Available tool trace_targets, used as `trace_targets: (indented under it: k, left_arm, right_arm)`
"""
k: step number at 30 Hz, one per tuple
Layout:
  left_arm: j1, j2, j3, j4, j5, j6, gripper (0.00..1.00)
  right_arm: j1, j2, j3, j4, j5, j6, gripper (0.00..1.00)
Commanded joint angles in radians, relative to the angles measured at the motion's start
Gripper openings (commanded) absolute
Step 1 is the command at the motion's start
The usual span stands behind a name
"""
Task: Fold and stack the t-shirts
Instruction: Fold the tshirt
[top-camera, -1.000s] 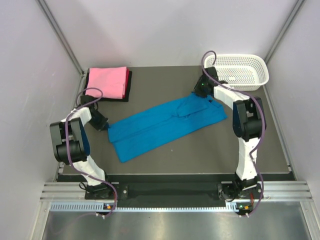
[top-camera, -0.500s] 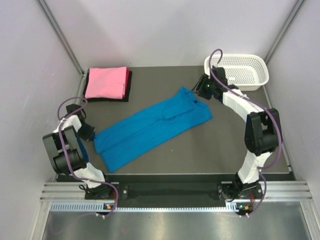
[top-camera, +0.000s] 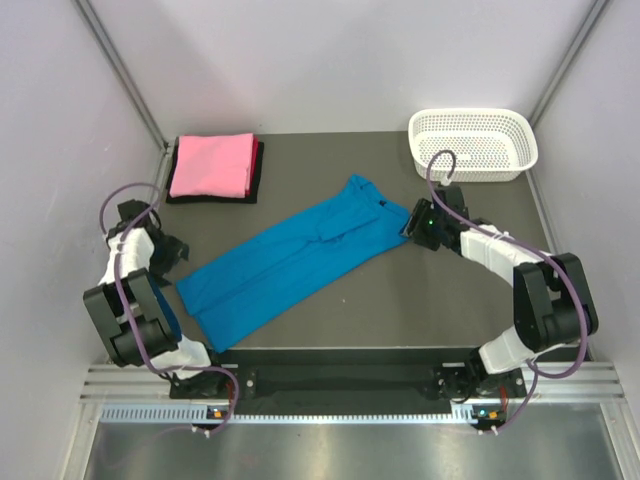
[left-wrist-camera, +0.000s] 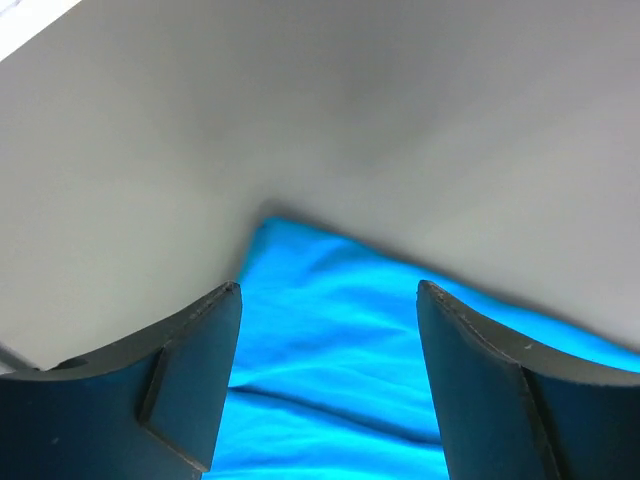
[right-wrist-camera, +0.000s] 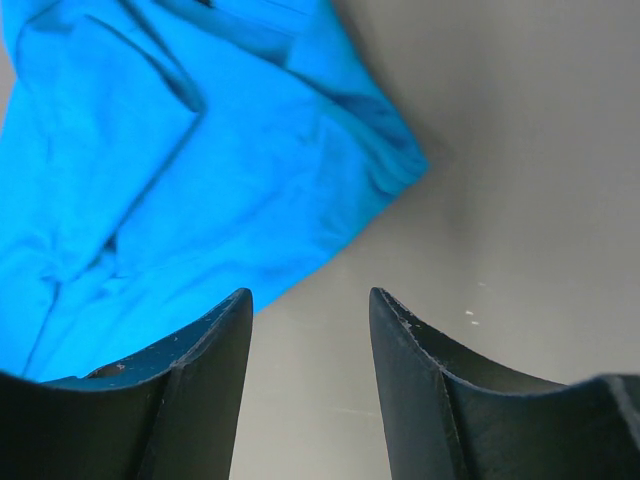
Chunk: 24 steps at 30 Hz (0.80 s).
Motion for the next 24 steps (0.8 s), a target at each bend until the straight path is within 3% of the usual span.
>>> trace_targets:
  k: [1,9,14,24]
  left_arm:
    - [-0.059,-0.017,0.081,-0.02,0.002,0.036,0.75]
    - [-0.228,-0.106,0.079,0.117,0.166,0.065,0.68]
    - [-0.248,-0.08,0.13,0.129,0.287,0.054,0.63]
    - [-0.265,-0.068,0.136,0.164,0.321,0.056,0.62]
  right_arm:
    - [-0.008,-0.061,-0.025,0.09,0.074,-0.012,0.51]
    - [-0.01,-0.009,-0.013,0.094,0.138,0.034,0.49]
    - [-0.01,0.062,0.022,0.116,0.182,0.04,0.46]
    - [-0.01,0.21,0.128,0.134,0.198,0.048,0.4]
